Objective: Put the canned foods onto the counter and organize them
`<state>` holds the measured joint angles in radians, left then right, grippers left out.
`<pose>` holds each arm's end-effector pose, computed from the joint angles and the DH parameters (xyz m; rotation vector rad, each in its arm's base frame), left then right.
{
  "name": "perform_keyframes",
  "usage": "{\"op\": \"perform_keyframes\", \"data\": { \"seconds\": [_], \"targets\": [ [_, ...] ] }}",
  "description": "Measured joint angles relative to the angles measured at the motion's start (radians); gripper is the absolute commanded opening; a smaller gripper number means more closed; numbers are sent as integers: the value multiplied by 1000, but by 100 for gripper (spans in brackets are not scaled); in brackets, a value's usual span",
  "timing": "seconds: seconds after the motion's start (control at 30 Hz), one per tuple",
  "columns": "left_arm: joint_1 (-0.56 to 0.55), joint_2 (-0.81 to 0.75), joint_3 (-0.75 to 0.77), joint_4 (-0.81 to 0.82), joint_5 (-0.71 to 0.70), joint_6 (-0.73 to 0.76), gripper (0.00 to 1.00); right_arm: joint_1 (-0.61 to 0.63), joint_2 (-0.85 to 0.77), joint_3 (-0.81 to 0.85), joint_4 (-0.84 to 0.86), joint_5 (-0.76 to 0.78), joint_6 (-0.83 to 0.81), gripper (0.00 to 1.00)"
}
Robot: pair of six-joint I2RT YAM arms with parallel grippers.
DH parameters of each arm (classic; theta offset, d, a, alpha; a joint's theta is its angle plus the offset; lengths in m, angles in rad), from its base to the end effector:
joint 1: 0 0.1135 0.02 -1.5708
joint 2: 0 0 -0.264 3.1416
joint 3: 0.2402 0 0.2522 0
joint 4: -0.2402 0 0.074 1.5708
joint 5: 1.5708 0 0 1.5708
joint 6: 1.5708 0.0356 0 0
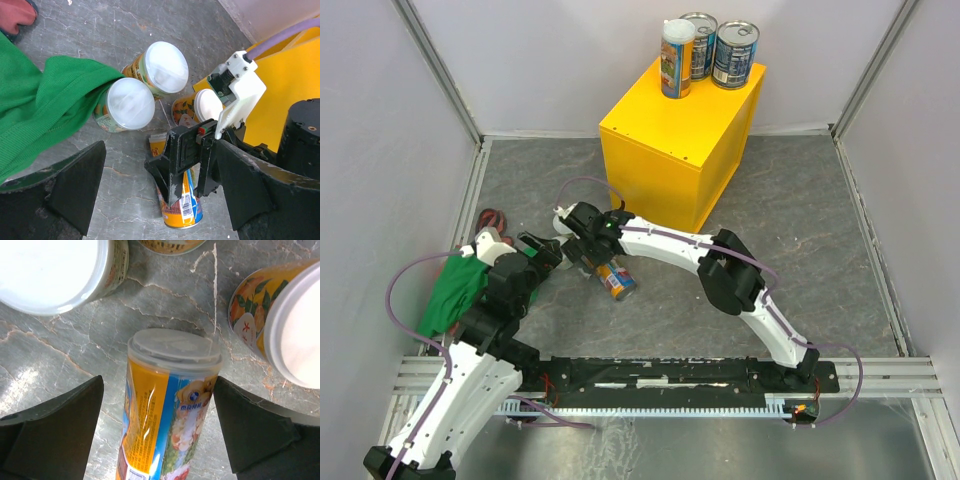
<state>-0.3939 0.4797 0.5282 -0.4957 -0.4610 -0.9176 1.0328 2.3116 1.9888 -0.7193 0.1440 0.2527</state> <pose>0.1197 -0.0326 0.2614 -0.7901 1.8255 -0.3893 0.2630 0.4307 0.1932 -0.9493 2.4436 0.2739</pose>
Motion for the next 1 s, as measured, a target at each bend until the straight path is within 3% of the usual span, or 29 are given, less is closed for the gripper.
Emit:
{"op": "perform_keyframes", "data": {
  "seconds": [0.1,0.17,0.27,0.3,0.57,1.0],
  "targets": [
    [0,0,0,0,0,0,96,-2,19,16,0,4,-3,81],
    [0,0,0,0,0,0,96,-5,32,19,-1,8,-9,64],
    [0,3,0,0,0,0,96,-7,39,19,-3,13,-10,29],
    [0,5,0,0,0,0,96,-9,39,19,-3,15,-12,24],
    [0,7,0,0,0,0,96,-10,27,3,10,15,-15,2],
    [0,7,0,0,-1,0,96,-10,-157,-84,2,-20,-16,1]
  ]
}}
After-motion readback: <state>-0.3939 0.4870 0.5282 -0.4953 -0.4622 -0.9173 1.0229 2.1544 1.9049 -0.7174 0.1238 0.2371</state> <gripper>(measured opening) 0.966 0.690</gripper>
